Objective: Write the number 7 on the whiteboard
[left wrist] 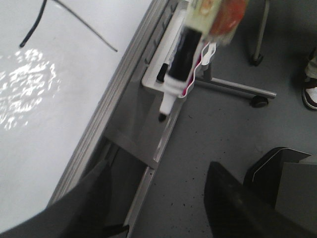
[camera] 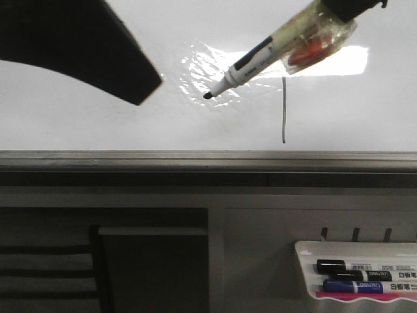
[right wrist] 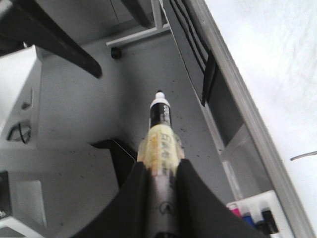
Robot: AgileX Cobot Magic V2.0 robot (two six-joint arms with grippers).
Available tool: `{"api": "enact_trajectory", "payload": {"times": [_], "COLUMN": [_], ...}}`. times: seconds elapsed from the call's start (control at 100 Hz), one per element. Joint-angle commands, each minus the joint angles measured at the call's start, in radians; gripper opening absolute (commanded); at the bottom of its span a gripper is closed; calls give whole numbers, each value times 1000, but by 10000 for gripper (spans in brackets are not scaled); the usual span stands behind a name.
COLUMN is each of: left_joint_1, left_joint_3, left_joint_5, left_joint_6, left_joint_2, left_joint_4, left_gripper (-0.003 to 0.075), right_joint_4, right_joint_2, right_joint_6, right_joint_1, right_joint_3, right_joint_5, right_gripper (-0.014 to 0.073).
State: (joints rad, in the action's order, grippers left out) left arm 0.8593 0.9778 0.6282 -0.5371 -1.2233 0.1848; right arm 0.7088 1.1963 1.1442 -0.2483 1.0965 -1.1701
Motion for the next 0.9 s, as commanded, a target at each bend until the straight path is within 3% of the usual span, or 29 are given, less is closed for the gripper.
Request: {"api": "enact_trajectory", "payload": {"times": [0.0, 0.23, 0.49, 0.89], "left_joint_1": [17, 17, 17, 17], "left_joint_3": [98, 226, 236, 236], "left_joint_5": [-48, -31, 11, 12], "left_joint_6": [-10, -151, -354, -358], "left_joint_2": [-47, -178, -215, -215], "left_joint_4": [27, 152, 309, 322], "left_gripper": [386, 386, 386, 386], "right_joint_4": [8, 2, 0, 6], "right_joint_2": [-24, -24, -24, -24], "right_joint_6": [69, 93, 95, 135], "right_joint_1": [2, 2, 2, 2], "right_joint_3": [32, 32, 32, 32], "right_joint_5": [7, 13, 22, -5], "right_gripper": [-53, -53, -53, -53]}}
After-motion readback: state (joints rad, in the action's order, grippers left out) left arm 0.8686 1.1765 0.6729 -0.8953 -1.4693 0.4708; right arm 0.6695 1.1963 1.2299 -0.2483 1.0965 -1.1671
